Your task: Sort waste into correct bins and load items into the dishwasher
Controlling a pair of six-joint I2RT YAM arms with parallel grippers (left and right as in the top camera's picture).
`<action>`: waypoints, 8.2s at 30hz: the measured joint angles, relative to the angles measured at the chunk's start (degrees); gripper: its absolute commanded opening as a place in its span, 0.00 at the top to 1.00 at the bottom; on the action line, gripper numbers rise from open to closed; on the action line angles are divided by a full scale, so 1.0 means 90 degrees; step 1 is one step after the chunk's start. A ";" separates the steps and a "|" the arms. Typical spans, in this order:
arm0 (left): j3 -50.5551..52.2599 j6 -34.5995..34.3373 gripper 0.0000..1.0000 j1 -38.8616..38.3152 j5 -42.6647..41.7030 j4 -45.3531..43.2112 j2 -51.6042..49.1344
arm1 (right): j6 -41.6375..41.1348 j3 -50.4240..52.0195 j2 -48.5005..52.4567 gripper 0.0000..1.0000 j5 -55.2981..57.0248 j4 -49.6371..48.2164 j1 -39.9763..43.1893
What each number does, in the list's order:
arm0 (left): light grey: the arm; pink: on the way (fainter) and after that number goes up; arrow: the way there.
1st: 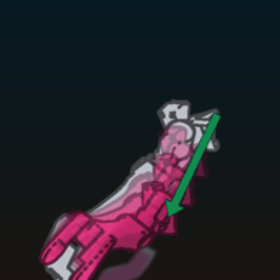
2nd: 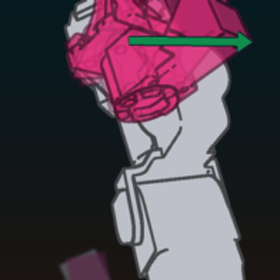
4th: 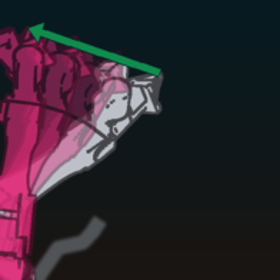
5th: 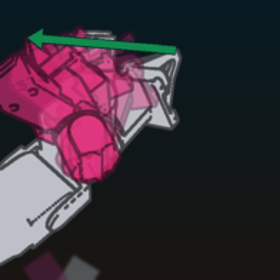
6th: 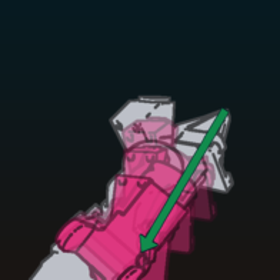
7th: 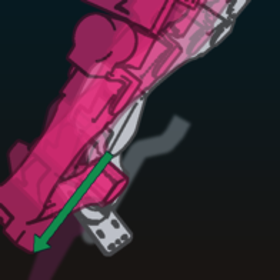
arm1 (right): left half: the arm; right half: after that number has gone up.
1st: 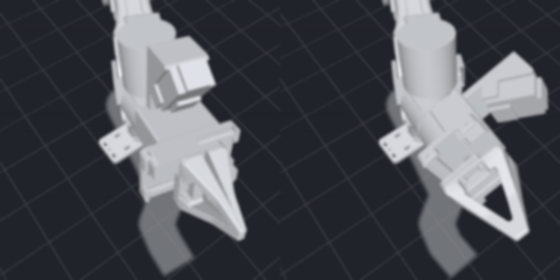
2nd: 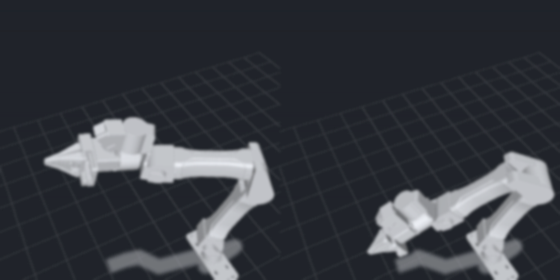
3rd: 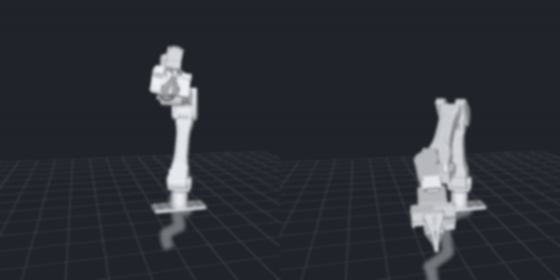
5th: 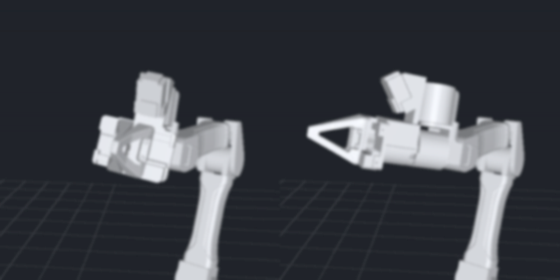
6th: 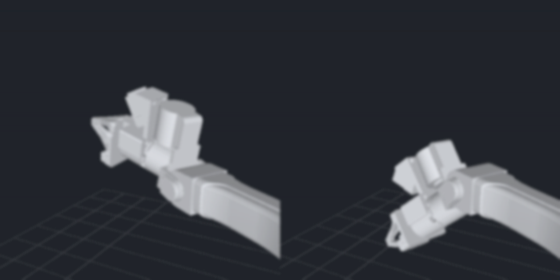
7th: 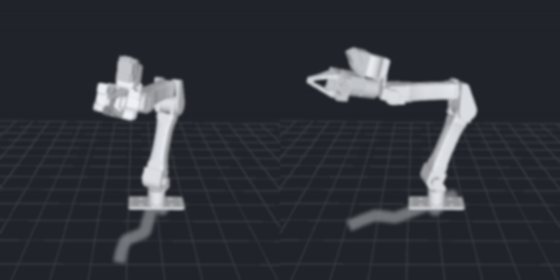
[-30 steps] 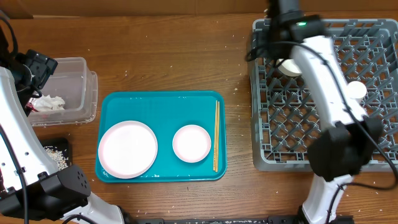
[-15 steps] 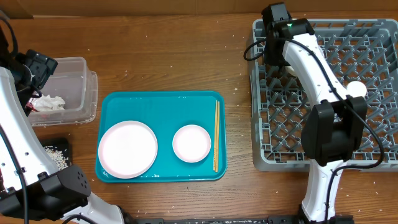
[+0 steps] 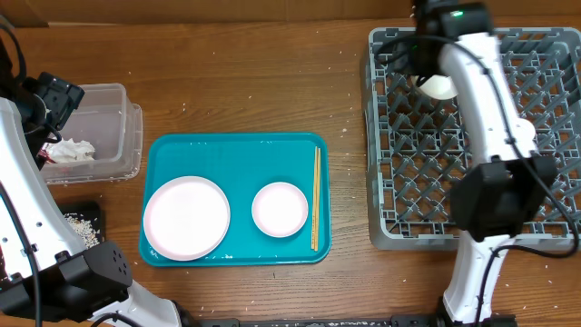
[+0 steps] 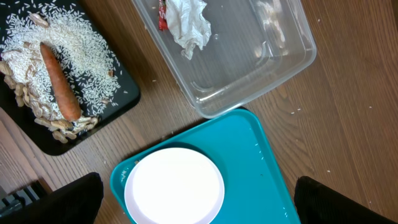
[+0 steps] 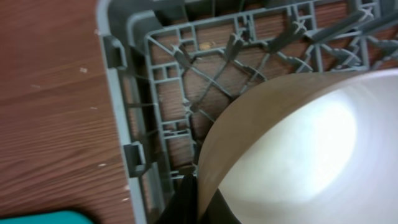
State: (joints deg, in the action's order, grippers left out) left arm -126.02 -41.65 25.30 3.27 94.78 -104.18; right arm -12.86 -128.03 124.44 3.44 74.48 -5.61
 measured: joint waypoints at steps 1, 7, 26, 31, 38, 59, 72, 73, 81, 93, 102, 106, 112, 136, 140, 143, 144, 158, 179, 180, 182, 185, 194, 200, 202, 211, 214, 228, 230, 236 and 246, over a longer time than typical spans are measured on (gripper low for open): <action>0.0000 0.0000 0.00 -0.0007 0.0000 0.0000 0.0000 | 0.0090 -0.0027 -0.0027 0.96 -0.0425 -0.0017 0.0180; 0.0000 0.0000 0.00 -0.0010 -0.0002 0.0000 0.0000 | 0.0840 0.0097 -0.0070 0.96 -0.3621 -0.0379 0.1744; 0.0000 0.0000 0.00 -0.0022 0.0000 0.0000 0.0000 | 0.2385 0.1965 0.0155 0.96 -0.8636 -0.1285 0.2526; 0.0000 0.0000 0.00 -0.0022 0.0000 0.0000 0.0000 | 0.2081 0.1977 0.0299 0.96 -0.8352 -0.1494 0.2766; 0.0000 0.0000 0.00 -0.0022 -0.0002 -0.0002 0.0000 | 0.1889 0.1977 0.0311 0.89 -0.8332 -0.1464 0.3028; 0.0000 0.0002 0.00 -0.0022 0.0000 0.0000 0.0000 | 0.0457 -0.1229 0.0109 0.31 -0.3373 0.1819 0.3645; 0.0000 0.0000 0.00 -0.0022 -0.0002 0.0000 0.0000 | 0.0265 -0.1967 -0.0653 0.34 -0.2839 0.2492 0.1253; 0.0000 0.0000 0.00 -0.0022 -0.0002 0.0000 0.0000 | 0.0265 -0.1902 -0.0653 0.34 -0.2834 0.2477 0.0775; 0.0000 0.0000 0.00 -0.0022 -0.0002 -0.0002 0.0000 | -0.0248 -0.0772 -0.0629 0.27 -0.2169 0.1996 -0.2664; 0.0000 0.0000 0.00 -0.0022 0.0000 -0.0002 0.0000 | -0.2572 0.1970 -0.0510 0.27 -0.0848 -0.0488 -0.5088; 0.0000 0.0002 0.00 -0.0022 -0.0002 -0.0002 0.0000 | -0.3002 0.3366 -0.0505 0.33 -0.0612 -0.1535 -0.5462; 0.0000 0.0000 0.00 -0.0022 0.0000 0.0000 0.0000 | -0.3048 0.3582 -0.0418 0.34 -0.0498 -0.1705 -0.5430; 0.0000 0.0000 0.00 -0.0022 0.0000 -0.0002 0.0000 | -0.3055 0.3645 -0.0219 0.46 -0.0444 -0.1724 -0.5450; 0.0000 0.0000 0.00 -0.0022 0.0000 0.0000 0.0000 | -0.2742 0.1299 -0.0274 0.96 -0.0590 0.0991 -0.4891; 0.0000 0.0000 0.00 -0.0022 0.0000 0.0000 0.0000 | -0.2242 0.1297 -0.0850 0.96 -0.0942 0.1292 -0.3779; 0.0000 0.0002 0.00 -0.0022 0.0000 0.0000 0.0000 | -0.1729 0.1292 -0.1372 0.96 -0.1379 0.1494 -0.2686; 0.0000 0.0000 0.00 -0.0022 0.0000 0.0000 0.0000 | -0.1564 0.1282 -0.1518 0.96 -0.1515 0.1547 -0.2339; 0.0000 0.0002 0.00 -0.0022 -0.0002 -0.0002 0.0000 | 0.3055 0.3113 -0.2120 0.96 -0.6297 0.2329 0.2171; 0.0000 0.0000 0.00 -0.0022 0.0000 -0.0002 0.0000 | 0.4626 0.5192 -0.2120 0.96 -0.7485 0.1872 0.4524; 0.0000 0.0000 0.00 -0.0022 -0.0002 -0.0002 0.0000 | 0.4631 0.5192 -0.2120 0.96 -0.7487 0.1897 0.4524; 0.0000 0.0000 0.00 -0.0022 -0.0002 -0.0002 0.0000 | 0.4648 0.5192 -0.2120 0.96 -0.7487 0.1960 0.4527; 0.0000 0.0000 0.00 -0.0022 -0.0002 0.0000 0.0000 | 0.4782 0.5192 -0.2120 0.96 -0.7558 0.2215 0.4529; 0.0000 0.0000 0.00 -0.0022 -0.0002 -0.0002 0.0000 | 0.5136 0.5272 -0.2120 0.96 -0.7754 0.2514 0.4410; 0.0000 0.0000 0.00 -0.0022 -0.0002 0.0000 0.0000 | 0.5287 0.5343 -0.2120 0.96 -0.7781 0.2424 0.3983; 0.0000 0.0002 0.00 -0.0022 -0.0002 -0.0002 0.0000 | 0.5297 0.5416 -0.2120 0.96 -0.7781 0.2302 0.3905; 0.0000 0.0000 0.00 -0.0022 0.0000 0.0000 0.0000 | 0.5102 0.5705 -0.2130 0.95 -0.7832 0.1965 0.4228; 0.0000 0.0000 0.00 -0.0022 -0.0002 0.0000 0.0000 | 0.5025 0.5683 -0.2130 0.90 -0.7762 0.2091 0.4398; 0.0000 0.0002 0.00 -0.0022 0.0000 0.0000 0.0000 | 0.1868 0.3470 -0.2749 0.55 -0.4167 0.1795 0.5025; 0.0000 0.0000 0.00 -0.0022 -0.0002 0.0000 0.0000 | 0.1562 0.3434 -0.3016 0.55 -0.3866 0.1802 0.5025; 0.0000 0.0000 0.00 -0.0022 -0.0002 -0.0002 0.0000 | 0.1209 0.3393 -0.3390 0.59 -0.3485 0.1792 0.4845; 0.0000 0.0000 0.00 -0.0022 -0.0002 -0.0002 0.0000 | 0.0702 0.3393 -0.3378 0.53 -0.2273 0.0942 0.1795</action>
State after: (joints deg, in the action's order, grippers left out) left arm -126.02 -41.65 25.10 3.25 94.76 -104.18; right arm -6.55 -97.49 94.04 -17.02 82.96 10.55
